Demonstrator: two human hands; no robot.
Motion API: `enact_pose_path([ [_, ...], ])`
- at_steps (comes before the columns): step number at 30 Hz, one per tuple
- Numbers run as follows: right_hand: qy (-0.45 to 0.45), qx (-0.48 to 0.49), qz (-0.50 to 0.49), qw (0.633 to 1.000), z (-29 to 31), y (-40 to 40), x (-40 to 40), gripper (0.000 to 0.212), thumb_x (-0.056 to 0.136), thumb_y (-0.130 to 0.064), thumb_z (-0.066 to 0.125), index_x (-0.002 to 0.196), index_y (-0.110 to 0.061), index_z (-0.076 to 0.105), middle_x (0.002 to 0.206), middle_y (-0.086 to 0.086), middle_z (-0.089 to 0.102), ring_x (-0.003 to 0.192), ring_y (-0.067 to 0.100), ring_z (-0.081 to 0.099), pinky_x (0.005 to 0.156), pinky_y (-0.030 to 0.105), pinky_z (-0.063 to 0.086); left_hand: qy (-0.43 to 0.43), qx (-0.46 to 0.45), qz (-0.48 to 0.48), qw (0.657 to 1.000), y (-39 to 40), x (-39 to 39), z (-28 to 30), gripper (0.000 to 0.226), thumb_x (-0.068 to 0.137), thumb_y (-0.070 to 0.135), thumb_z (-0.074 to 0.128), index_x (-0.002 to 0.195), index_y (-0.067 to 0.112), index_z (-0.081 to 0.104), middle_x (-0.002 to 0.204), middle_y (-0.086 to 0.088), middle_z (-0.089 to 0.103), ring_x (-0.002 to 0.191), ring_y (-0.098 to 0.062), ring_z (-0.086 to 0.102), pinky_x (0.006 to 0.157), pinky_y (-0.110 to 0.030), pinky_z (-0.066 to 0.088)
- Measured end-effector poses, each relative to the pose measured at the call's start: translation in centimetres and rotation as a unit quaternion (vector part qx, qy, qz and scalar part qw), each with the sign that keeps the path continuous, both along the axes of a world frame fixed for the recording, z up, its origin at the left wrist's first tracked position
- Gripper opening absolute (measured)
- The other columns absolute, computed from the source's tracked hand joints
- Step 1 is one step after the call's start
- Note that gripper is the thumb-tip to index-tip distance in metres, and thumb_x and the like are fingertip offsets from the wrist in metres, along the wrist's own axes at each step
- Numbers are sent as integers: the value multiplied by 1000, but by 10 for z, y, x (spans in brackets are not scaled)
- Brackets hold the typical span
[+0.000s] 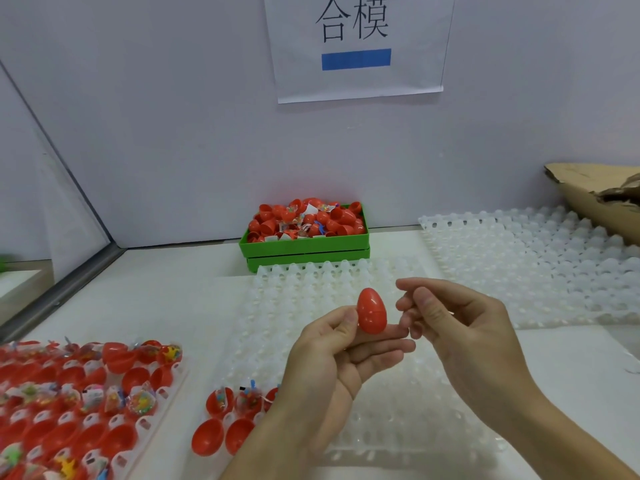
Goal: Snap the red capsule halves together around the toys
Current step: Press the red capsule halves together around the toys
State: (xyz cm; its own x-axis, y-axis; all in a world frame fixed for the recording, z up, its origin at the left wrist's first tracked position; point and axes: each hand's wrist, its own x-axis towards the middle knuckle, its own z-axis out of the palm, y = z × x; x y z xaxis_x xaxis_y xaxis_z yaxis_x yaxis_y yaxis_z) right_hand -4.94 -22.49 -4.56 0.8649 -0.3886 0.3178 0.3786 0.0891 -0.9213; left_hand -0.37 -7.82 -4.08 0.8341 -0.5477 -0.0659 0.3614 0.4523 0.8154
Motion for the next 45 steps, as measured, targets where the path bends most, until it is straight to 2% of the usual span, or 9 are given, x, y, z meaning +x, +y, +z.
enact_pose_path([
  [8,-16,-104,-46,993,2,4,-3,26,86,6,66,85,-17,76,80,1,74,72,8,68,65,16,53,-13,11,23,1000,-1,4,-5,41,82,23,55,105,-11,60,99,-30,71,90,-37,73,65,-29,59],
  [15,-7,-152,-54,987,-5,10,-1,33,86,10,66,85,-21,76,88,-5,75,88,12,71,73,17,55,14,26,103,994,-6,6,-11,26,91,7,56,108,-10,63,93,-22,74,82,-19,74,68,-21,58],
  [23,29,-178,-84,980,-17,13,3,51,86,18,50,89,-26,75,90,-11,75,88,8,69,67,15,53,76,6,129,989,-15,1,-11,22,96,2,53,113,-11,60,100,-25,73,89,-23,75,69,-21,58],
  [26,4,-224,-59,973,-13,8,0,43,82,2,51,98,-30,74,95,-12,73,91,12,68,68,21,55,63,24,137,988,-15,0,-11,19,95,3,55,111,-7,61,94,-20,75,85,-21,75,67,-19,58],
  [30,-8,-334,-42,942,-10,7,-2,29,85,-17,73,111,-31,72,91,-13,68,88,14,67,64,17,53,16,60,144,988,-15,-2,-12,19,95,10,57,110,-1,63,88,-17,75,77,-17,73,67,-18,56],
  [32,26,-275,-46,960,-10,8,0,28,85,-10,76,105,-30,74,85,-10,73,79,14,70,65,19,54,16,60,142,988,-14,-3,-12,21,95,11,58,110,-2,64,83,-14,74,73,-15,71,66,-18,55],
  [35,113,-65,-44,990,-9,7,3,15,91,-9,67,97,-18,78,82,2,77,71,17,74,66,20,57,49,41,141,988,-12,-1,-10,20,98,8,53,107,-5,65,84,-15,74,72,-15,71,61,-19,55],
  [39,160,230,25,960,-5,4,6,20,86,-14,67,83,3,77,86,19,73,74,23,72,63,21,58,91,-2,122,988,-8,1,-6,20,99,3,48,105,-8,63,81,-19,72,69,-20,71,58,-22,58],
  [45,160,287,53,943,-1,2,6,25,81,-20,67,75,2,78,86,20,73,75,21,73,62,21,58,109,-34,93,989,-4,0,-3,22,99,10,49,103,-4,65,84,-20,70,70,-21,69,54,-24,56],
])
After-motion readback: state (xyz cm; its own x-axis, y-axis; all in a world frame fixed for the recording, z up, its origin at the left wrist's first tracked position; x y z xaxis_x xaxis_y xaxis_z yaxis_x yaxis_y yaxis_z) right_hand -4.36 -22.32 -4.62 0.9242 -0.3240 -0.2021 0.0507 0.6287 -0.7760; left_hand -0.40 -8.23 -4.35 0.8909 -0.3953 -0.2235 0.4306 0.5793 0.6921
